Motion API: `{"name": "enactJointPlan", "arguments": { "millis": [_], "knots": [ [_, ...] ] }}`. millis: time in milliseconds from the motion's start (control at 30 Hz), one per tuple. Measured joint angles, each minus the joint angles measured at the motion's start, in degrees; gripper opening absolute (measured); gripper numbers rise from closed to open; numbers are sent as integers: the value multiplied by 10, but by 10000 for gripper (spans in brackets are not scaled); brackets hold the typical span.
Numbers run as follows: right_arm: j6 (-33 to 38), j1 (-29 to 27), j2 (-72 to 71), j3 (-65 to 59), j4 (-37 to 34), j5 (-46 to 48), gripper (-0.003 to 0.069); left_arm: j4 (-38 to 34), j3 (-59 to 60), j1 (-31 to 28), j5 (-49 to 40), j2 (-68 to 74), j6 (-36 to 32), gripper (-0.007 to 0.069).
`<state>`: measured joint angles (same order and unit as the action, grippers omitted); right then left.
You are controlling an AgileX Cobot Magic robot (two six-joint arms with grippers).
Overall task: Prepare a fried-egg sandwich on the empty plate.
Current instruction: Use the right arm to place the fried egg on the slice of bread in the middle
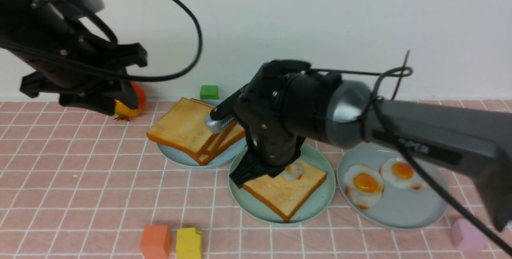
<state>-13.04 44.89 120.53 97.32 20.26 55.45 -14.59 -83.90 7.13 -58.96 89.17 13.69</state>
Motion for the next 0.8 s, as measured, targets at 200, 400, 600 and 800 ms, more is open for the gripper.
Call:
{"name": "enactJointPlan", "arguments": {
  "millis": [200, 400, 600, 800],
  "knots": [
    [-1, 1, 28, 1, 8, -15, 85, -6, 0, -1, 3, 0, 0, 313],
    [-1, 1, 34, 2, -4, -16, 85, -6, 0, -1, 4, 0, -7, 313],
    [-1, 1, 34, 3, -33, -17, 216, -10, 0, -1, 4, 0, -21, 313],
    [-1, 1, 11, 3, -62, -8, 433, -11, 0, -1, 4, 0, -21, 313]
  ]
}}
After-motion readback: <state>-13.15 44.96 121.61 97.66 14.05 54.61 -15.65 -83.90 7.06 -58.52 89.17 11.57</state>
